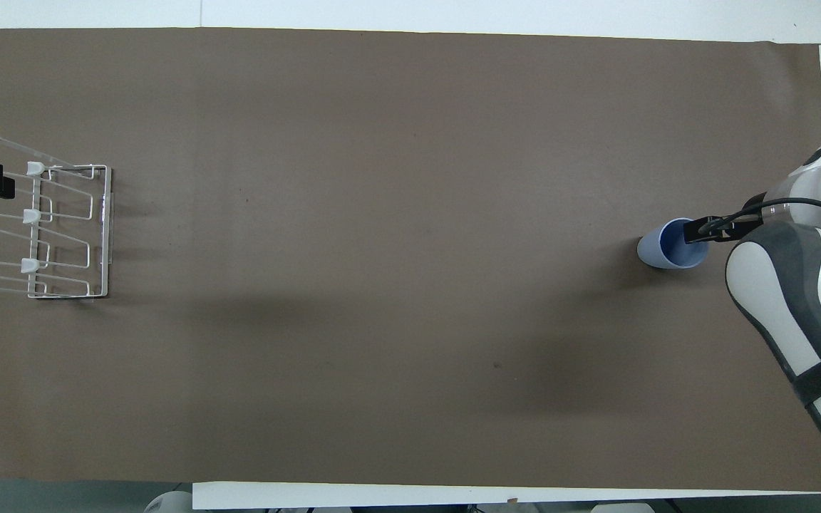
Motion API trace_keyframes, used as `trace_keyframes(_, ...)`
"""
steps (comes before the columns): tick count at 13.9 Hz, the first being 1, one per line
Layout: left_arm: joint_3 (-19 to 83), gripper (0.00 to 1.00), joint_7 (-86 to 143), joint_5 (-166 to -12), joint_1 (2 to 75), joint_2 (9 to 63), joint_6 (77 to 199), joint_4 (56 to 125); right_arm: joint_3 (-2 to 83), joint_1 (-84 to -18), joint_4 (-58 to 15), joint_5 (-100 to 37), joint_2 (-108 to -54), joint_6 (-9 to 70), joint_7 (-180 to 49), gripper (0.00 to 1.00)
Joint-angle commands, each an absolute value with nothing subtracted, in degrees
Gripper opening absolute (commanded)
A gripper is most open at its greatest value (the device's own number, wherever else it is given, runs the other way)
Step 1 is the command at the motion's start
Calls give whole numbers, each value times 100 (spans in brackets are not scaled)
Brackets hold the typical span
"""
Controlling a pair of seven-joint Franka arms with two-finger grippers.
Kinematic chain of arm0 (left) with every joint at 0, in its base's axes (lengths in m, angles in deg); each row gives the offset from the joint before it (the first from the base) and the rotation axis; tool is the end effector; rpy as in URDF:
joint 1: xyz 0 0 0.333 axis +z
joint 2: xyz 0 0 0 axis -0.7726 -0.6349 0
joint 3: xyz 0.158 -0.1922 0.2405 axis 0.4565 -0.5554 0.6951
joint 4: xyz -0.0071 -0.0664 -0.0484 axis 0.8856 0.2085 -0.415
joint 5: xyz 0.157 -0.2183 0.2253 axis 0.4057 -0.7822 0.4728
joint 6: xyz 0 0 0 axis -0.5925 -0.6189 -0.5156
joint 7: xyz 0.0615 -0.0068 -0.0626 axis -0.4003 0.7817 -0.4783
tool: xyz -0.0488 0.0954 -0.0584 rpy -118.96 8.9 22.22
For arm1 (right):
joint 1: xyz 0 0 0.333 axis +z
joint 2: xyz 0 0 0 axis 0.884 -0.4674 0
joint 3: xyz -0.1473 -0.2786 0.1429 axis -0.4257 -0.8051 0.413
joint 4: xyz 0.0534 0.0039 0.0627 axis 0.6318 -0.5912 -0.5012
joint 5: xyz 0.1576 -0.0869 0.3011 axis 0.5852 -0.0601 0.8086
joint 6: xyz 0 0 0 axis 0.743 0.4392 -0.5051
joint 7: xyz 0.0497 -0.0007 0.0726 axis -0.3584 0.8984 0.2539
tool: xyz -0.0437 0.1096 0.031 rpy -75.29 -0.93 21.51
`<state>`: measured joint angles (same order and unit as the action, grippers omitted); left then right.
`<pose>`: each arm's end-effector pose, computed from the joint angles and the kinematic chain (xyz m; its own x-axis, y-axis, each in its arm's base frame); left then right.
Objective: Hang cup on cup holder
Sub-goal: 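Reach the right gripper down and grasp the light blue cup rim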
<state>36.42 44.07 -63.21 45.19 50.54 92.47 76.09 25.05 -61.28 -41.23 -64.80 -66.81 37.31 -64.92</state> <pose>0.4886 -0.0343 0.6494 0.9957 -0.0774 0.0504 -0.0769 -0.9970 -0.0106 0.4985 -0.0674 0.4275 0.9996 0.0208 -0.0192 0.0215 -0.9992 0.0350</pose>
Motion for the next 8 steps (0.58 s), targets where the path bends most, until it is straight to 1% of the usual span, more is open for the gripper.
trace_keyframes(1, 3622, 100, 4443, -6285, 4584, 5001, 9175, 7501, 2566, -6222, -4413, -6138, -6692, 4088, -6705, 92)
trace_keyframes(3, 3622, 100, 4443, -6285, 4584, 5001, 9149, 7501, 2566, -6222, -4449, -6101, -6788, 4202, -6994, 81)
trace_keyframes(4, 3622, 100, 4443, -6285, 4584, 5001, 9149, 7509, 2566, -6222, -4571, -6101, -6806, 4385, -7117, 73)
trace_keyframes(5, 3622, 100, 4443, -6285, 4584, 5010, 9149, 7510, 2557, -6222, -4641, -6101, -6806, 4552, -7188, 60)
trace_keyframes(7, 3622, 100, 4451, -6285, 4593, 5010, 9157, 7518, 2557, -6222, -4607, -6084, -6824, 4572, -7233, 19)
trace_keyframes(8, 3622, 100, 4452, -6285, 4593, 5010, 9184, 7518, 2566, -6231, -4581, -5953, -6833, 4537, -7233, 6)
